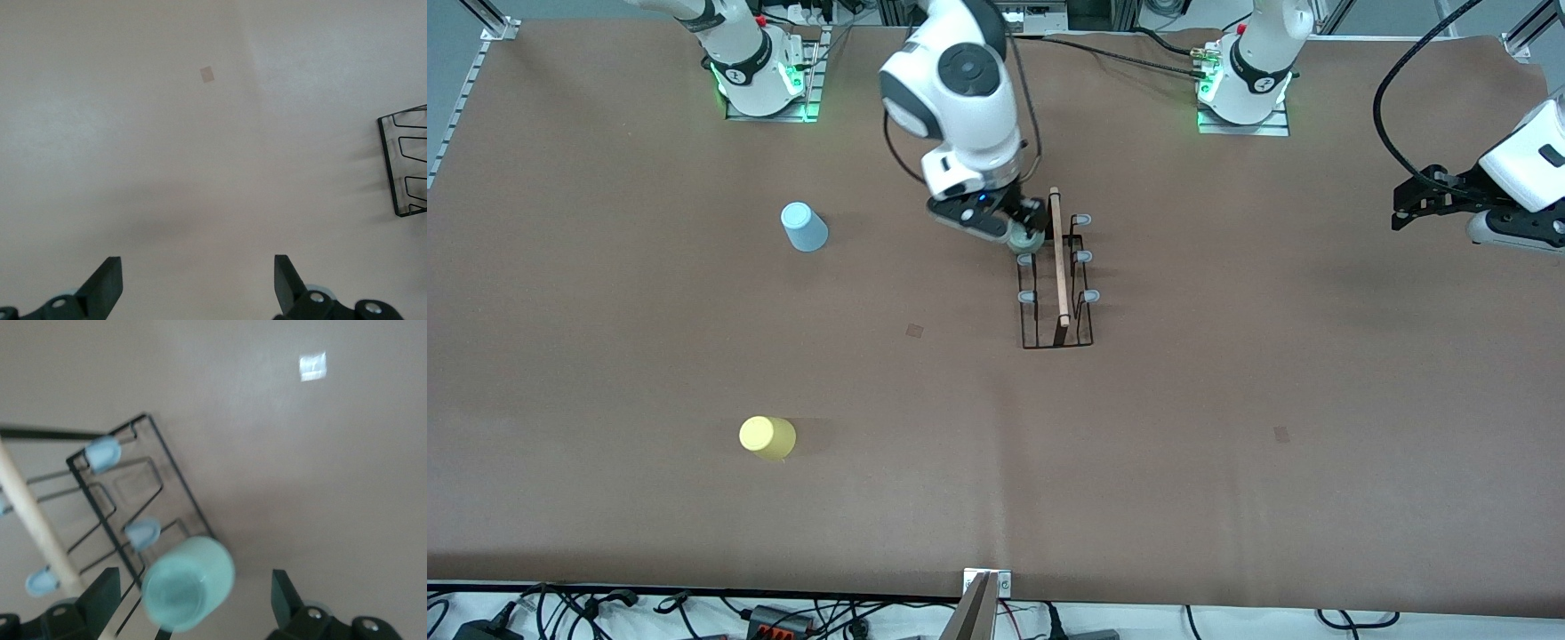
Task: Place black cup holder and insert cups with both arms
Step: 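Lower the teal cup onto the rack peg and open the right gripper, then move the right gripper down to the yellow cup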
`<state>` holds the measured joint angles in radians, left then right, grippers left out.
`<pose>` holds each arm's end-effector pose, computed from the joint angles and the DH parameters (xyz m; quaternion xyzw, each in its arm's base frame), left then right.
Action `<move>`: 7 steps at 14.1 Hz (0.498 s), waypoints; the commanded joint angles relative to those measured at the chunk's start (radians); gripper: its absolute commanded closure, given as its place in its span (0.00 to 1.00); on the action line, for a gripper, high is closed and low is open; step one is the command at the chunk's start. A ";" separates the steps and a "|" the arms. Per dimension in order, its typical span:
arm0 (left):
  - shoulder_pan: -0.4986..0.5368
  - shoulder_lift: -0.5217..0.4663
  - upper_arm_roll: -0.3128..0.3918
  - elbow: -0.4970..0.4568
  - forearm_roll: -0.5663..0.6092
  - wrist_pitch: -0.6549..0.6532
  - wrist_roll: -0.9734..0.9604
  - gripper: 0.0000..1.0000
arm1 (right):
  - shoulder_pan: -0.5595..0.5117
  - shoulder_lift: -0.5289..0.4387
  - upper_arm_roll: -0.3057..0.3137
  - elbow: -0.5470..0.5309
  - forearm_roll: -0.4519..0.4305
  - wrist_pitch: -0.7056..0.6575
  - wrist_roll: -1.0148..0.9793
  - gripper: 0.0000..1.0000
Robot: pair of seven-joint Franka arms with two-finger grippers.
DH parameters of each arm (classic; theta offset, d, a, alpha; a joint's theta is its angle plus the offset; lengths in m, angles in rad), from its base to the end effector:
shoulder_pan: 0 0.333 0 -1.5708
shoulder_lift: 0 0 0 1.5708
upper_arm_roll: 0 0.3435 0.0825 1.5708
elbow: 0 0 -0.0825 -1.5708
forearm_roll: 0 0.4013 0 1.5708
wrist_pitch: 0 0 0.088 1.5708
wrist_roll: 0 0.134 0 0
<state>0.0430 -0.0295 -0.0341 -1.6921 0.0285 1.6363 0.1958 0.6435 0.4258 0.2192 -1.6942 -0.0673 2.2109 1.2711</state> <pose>0.5639 0.0084 0.5879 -0.9953 0.0944 0.0146 0.0133 0.4708 0.5208 0.3532 -0.9792 0.1957 -0.0101 0.0525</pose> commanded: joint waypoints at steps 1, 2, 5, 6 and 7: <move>-0.002 0.000 -0.001 0.018 -0.010 -0.023 -0.012 0.00 | -0.134 -0.045 0.014 -0.035 -0.013 -0.066 -0.227 0.00; -0.002 0.000 -0.001 0.018 -0.010 -0.023 -0.012 0.00 | -0.193 -0.048 0.014 -0.038 -0.014 -0.085 -0.339 0.00; -0.002 0.000 -0.001 0.018 -0.010 -0.023 -0.012 0.00 | -0.381 -0.048 0.014 -0.051 -0.037 -0.114 -0.633 0.00; -0.002 0.000 -0.001 0.018 -0.010 -0.023 -0.012 0.00 | -0.445 -0.041 0.014 -0.053 -0.037 -0.105 -0.733 0.00; -0.002 0.000 -0.001 0.018 -0.010 -0.023 -0.012 0.00 | -0.499 -0.021 0.014 -0.045 -0.037 -0.091 -0.801 0.00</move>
<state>0.0428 -0.0295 -0.0343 -1.6919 0.0285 1.6341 0.1952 0.2421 0.4009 0.2090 -1.7202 -0.0883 2.1057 0.5957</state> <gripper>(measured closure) 0.000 0.000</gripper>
